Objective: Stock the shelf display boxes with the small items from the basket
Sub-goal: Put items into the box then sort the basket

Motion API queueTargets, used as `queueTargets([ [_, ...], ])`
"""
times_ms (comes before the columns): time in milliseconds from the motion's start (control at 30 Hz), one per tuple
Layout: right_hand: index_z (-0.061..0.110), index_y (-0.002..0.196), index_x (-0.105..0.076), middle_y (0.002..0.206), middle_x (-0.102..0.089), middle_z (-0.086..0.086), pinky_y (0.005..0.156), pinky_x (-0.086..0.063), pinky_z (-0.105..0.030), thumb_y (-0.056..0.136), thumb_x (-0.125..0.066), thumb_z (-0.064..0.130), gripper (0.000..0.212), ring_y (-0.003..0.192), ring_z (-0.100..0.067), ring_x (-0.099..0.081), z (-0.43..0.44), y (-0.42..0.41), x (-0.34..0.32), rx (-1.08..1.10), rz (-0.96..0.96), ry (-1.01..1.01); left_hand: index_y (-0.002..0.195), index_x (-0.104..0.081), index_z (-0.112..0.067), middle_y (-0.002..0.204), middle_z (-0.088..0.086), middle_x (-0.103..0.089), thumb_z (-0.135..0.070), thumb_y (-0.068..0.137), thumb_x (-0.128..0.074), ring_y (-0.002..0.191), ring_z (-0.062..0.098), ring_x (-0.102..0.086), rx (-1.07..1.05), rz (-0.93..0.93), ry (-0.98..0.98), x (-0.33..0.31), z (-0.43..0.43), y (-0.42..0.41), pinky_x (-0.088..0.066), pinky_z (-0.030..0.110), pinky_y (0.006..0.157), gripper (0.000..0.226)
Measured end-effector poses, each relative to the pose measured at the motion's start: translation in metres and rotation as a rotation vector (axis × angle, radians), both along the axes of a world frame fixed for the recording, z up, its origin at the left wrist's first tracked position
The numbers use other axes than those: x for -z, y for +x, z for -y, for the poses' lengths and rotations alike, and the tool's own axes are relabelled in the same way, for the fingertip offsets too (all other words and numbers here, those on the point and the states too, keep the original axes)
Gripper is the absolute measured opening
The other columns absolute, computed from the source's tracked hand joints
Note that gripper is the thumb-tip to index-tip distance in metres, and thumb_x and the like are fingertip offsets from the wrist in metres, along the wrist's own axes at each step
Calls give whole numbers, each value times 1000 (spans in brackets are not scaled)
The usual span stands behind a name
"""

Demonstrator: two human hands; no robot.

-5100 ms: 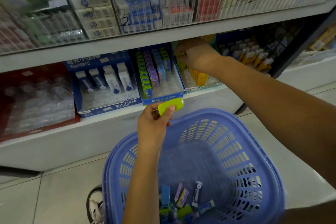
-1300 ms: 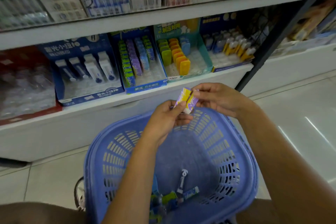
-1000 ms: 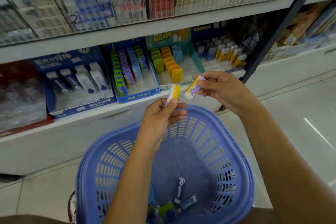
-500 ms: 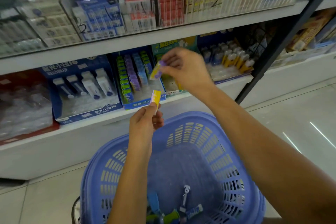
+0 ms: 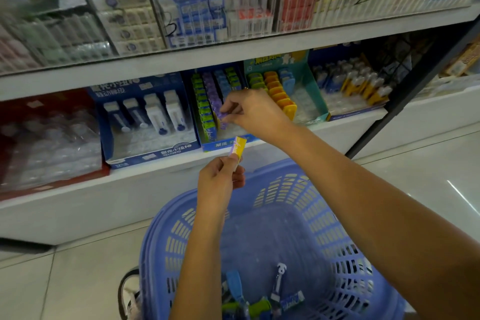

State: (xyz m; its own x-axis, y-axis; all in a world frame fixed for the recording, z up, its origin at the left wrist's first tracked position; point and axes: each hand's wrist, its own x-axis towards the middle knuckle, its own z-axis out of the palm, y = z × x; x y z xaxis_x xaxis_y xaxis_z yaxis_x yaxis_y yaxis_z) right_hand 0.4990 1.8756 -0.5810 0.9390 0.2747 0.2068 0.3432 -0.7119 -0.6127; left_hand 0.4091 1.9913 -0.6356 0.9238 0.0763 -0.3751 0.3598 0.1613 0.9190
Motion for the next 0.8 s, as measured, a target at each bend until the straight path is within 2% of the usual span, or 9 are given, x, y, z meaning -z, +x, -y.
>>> queueTargets([
  [200, 4, 98, -72, 103, -66, -13, 88, -47, -29, 81, -72, 13, 19, 92, -23, -62, -7, 7, -3, 18, 24, -140, 84, -68, -10, 62, -2, -66, -16, 94, -56, 54, 8, -59, 85, 41, -24, 4, -18, 0, -53, 20, 56, 17],
  [300, 5, 99, -73, 103, -66, -13, 83, -44, -20, 81, -72, 14, 20, 89, -21, -62, -7, 8, -4, 33, -4, -152, 89, -70, -10, 69, 0, -70, -16, 94, -55, 60, 11, -63, 87, 37, -56, 1, -22, 0, -55, 21, 61, 17],
  [367, 8, 102, -72, 102, -64, -9, 77, -42, -14, 82, -72, 18, 23, 80, -12, -56, -4, 2, -5, 63, -12, -129, 94, -71, -13, 77, 1, -73, -18, 94, -57, 65, 11, -65, 88, 39, -85, -1, -24, -1, -56, 21, 65, 16],
  [433, 9, 104, -70, 94, -64, -4, 67, -41, -5, 83, -70, 20, 23, 71, -5, -52, 2, -8, -6, 148, -38, 11, 90, -74, -23, 82, 2, -73, -19, 92, -60, 69, 11, -66, 83, 61, -113, -3, -24, -1, -57, 21, 70, 14],
  [467, 9, 100, -70, 88, -66, -3, 64, -44, -5, 85, -69, 20, 19, 67, -4, -55, 5, -14, -5, 208, -72, 119, 91, -74, -26, 83, 1, -72, -18, 91, -61, 70, 11, -65, 75, 83, -125, -4, -23, -2, -57, 21, 72, 15],
  [567, 6, 88, -69, 68, -67, -2, 55, -52, -17, 85, -68, 30, 24, 54, -7, -62, 15, -38, -5, 305, -337, 452, 103, -70, -29, 81, -1, -68, -10, 89, -62, 75, 12, -63, 39, 173, -99, -7, -22, -2, -54, 23, 81, 25],
  [633, 3, 95, -69, 75, -70, -6, 58, -56, -19, 81, -72, 27, 29, 57, -11, -66, 16, -53, -4, 302, -546, 615, 101, -69, -36, 77, -6, -67, -9, 88, -65, 77, 10, -63, 21, 234, -40, -8, -21, -2, -52, 18, 78, 30],
  [667, 1, 100, -68, 80, -71, -9, 61, -57, -19, 80, -73, 21, 29, 60, -12, -68, 16, -59, -3, 307, -582, 679, 100, -68, -38, 76, -5, -67, -10, 87, -66, 77, 9, -62, 21, 269, -9, -10, -19, -2, -51, 14, 74, 31],
  [800, -3, 104, -63, 88, -69, -14, 63, -57, -16, 79, -73, 4, 28, 63, -11, -70, 14, -66, -5, 343, -539, 865, 112, -66, -28, 99, -1, -66, -9, 87, -66, 82, 2, -60, 0, 411, 146, -14, -13, -3, -50, 13, 79, 32],
])
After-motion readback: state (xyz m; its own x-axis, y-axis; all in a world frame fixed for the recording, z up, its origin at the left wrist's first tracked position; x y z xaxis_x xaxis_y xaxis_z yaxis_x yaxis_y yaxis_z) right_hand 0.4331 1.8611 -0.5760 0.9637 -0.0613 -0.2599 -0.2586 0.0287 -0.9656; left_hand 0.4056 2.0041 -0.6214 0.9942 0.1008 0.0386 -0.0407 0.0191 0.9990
